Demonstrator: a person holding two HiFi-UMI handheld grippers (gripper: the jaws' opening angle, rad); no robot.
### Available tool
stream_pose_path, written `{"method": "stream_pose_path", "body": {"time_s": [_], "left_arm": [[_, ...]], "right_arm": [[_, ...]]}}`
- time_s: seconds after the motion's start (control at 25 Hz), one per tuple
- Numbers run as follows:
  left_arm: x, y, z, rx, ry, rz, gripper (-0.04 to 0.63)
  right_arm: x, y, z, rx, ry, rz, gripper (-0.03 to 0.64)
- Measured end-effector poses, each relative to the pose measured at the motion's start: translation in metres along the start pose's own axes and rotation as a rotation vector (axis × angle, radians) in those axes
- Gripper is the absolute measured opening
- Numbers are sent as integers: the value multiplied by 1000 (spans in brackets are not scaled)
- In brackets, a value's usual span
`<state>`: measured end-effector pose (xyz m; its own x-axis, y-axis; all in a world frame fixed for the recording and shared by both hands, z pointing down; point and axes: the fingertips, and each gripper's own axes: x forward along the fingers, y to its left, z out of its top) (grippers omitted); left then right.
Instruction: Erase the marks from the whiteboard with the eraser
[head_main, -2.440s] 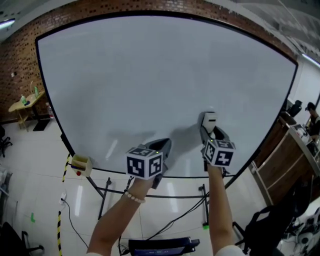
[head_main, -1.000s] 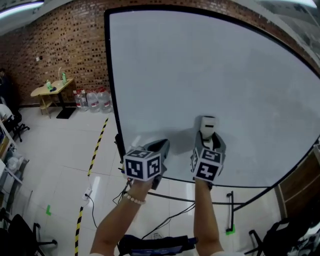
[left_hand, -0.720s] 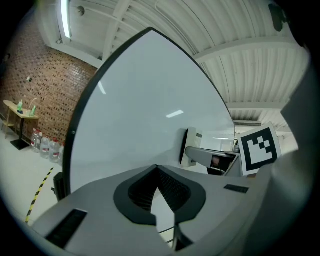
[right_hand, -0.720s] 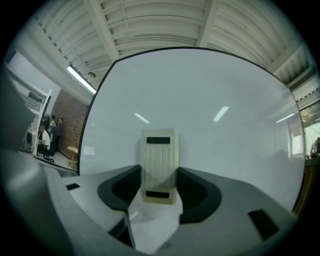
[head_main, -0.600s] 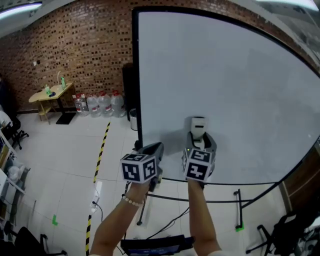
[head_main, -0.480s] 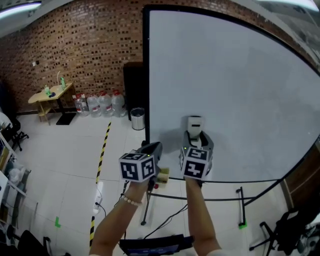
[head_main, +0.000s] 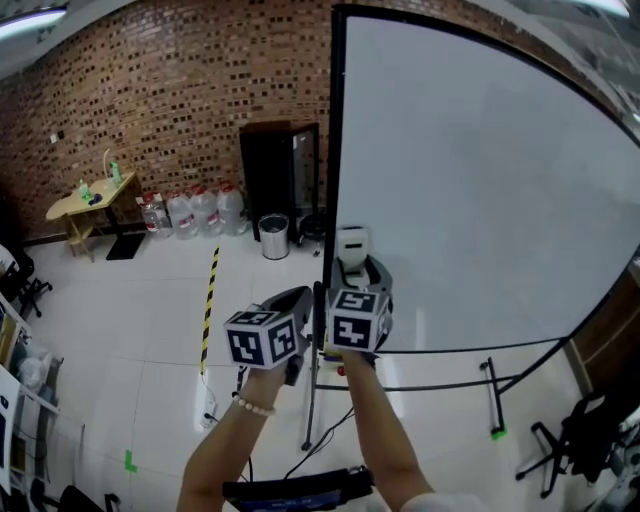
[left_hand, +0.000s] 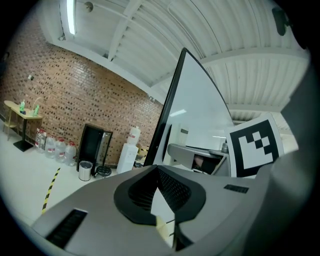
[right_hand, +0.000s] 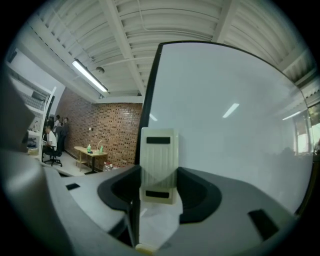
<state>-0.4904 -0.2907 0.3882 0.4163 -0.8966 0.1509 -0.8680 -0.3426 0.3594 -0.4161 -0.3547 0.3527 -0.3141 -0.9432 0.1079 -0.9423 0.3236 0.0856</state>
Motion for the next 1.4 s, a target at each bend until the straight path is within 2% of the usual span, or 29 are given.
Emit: {"method": "stream_pose_path", "body": {"time_s": [0.16, 0.48, 0.64, 0.84, 1.04, 1.2, 1.4], "left_arm": [[-9, 12, -2, -15, 2, -3, -12], [-17, 26, -12, -33, 15, -23, -12], [-11, 23, -16, -33, 33, -44, -12], [6, 5, -27, -26, 51, -77, -12], [31, -39, -40, -5, 69, -109, -12], [51, -72, -50, 23, 69, -93, -12], [77, -116, -63, 13, 61, -77, -12]], "right_arm": [[2, 18, -14, 6, 5, 4, 252], [11, 32, -82, 16, 32, -17, 252], [13, 24, -83, 30, 31, -21, 252], [5, -14, -74, 28, 8, -19, 252], [-8, -76, -83, 40, 15, -20, 252], [-17, -118, -87, 45, 25, -18, 252], [-29, -174, -97, 42, 32, -16, 252]]}}
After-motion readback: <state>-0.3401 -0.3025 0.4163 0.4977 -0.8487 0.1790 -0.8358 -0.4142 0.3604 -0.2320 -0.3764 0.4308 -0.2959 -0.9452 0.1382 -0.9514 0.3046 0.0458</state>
